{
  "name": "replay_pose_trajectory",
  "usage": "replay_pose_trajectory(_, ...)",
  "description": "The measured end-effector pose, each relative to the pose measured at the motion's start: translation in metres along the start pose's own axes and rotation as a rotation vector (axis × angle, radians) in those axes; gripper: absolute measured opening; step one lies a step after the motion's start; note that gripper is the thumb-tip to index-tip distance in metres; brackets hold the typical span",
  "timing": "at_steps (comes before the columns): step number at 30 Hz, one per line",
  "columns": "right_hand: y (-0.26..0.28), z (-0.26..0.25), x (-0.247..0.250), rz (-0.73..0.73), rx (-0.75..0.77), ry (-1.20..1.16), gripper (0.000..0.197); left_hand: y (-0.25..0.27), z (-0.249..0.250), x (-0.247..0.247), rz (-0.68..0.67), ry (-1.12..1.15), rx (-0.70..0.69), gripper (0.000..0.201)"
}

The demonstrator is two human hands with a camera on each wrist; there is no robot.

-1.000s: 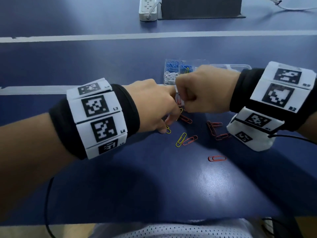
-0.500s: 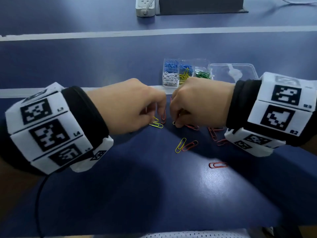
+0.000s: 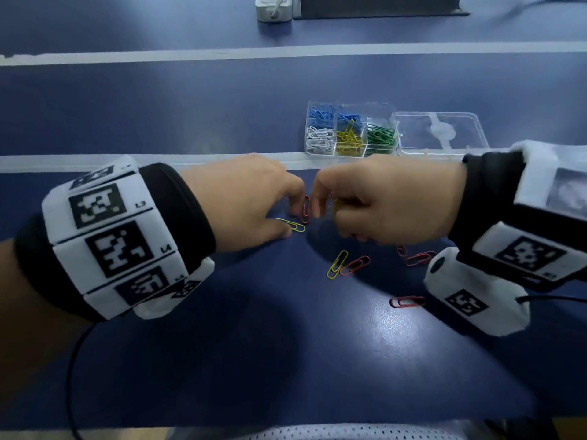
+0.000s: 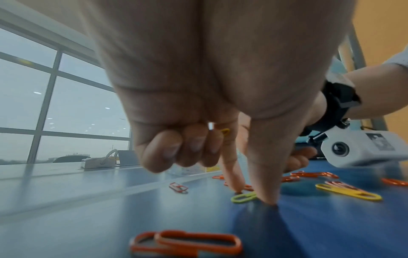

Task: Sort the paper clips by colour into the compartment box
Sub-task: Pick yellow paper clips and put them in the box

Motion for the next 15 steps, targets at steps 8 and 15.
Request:
replay_pose_trajectory(8,0.015,-0.034,-0.029,-0.097,0.211,0.354,0.015,0.000,0.007,0.001,-0.012,-0.066,0.018,0.009)
replay_pose_trajectory(15,0.022,-0.042,-0.047,-0.186,0.226,0.431,0.014,-0.003,0.006,0.003,-0.003,-0.033,0.068,0.012)
Point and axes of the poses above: each hand's wrist, its own y-axis away from the middle knuckle, its own x-axis out of the back of the hand, z = x × y, the point moved 10 cm from there along -y, towards the middle knuckle, and after that the axes turned 12 degrees about -y, right-handed, at the moved point
